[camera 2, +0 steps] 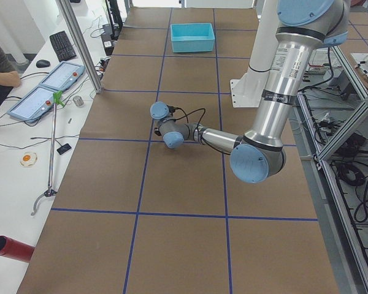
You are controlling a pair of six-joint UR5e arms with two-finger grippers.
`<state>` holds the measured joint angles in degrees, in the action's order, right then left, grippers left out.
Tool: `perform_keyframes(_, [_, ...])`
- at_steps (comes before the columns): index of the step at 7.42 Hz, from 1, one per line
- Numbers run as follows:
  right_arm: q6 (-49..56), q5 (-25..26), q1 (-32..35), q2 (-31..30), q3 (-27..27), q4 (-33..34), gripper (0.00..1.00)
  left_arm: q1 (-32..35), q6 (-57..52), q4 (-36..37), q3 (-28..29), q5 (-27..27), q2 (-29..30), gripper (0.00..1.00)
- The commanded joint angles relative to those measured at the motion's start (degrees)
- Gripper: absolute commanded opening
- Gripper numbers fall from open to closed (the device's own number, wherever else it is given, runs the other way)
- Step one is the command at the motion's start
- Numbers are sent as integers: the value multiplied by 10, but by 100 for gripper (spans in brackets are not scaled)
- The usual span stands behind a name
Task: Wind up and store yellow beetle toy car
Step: 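Press the left gripper on the car roof and roll it along the table, then pull the pressed car back toward the robot with the left gripper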
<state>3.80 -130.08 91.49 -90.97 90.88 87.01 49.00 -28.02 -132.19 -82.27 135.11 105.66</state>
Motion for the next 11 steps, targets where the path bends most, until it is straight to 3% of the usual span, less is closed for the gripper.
perform_keyframes(1, [0, 0, 0, 0, 0, 0, 100, 1, 0, -2, -1, 1, -2, 48])
perform_keyframes(3, [1, 0, 0, 0, 0, 0, 100, 5, 1, -23, -4, 3, -4, 34])
perform_keyframes(6, [1, 0, 0, 0, 0, 0, 100, 9, 0, -46, -7, 5, -8, 3])
perform_keyframes(11, [0, 0, 0, 0, 0, 0, 100, 10, 2, -112, 7, 2, -16, 0])
